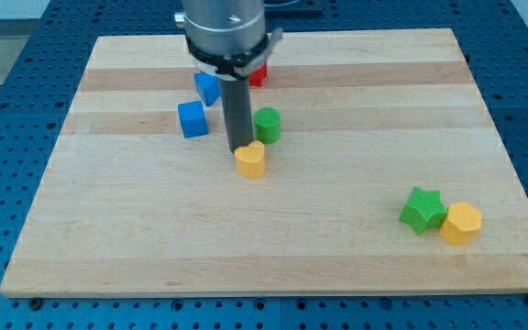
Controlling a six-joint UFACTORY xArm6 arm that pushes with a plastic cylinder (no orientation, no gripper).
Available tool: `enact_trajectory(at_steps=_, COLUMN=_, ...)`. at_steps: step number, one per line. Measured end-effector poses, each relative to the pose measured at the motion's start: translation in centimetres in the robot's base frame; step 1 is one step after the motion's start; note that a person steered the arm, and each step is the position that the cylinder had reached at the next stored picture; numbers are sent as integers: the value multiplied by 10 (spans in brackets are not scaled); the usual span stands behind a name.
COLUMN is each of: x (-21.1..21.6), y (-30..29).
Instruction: Push the yellow heart into the green star
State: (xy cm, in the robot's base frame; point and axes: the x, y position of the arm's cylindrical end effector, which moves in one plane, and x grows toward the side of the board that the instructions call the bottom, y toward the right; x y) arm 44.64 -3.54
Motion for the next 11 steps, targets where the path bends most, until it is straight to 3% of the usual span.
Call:
enact_trajectory(at_steps=2, x=43, y=54)
enact_trajectory(at_steps=4, x=34, y=-49)
enact_trajectory(at_steps=5, x=73, y=-34)
enact_trajectory(at_steps=11, x=58, y=138)
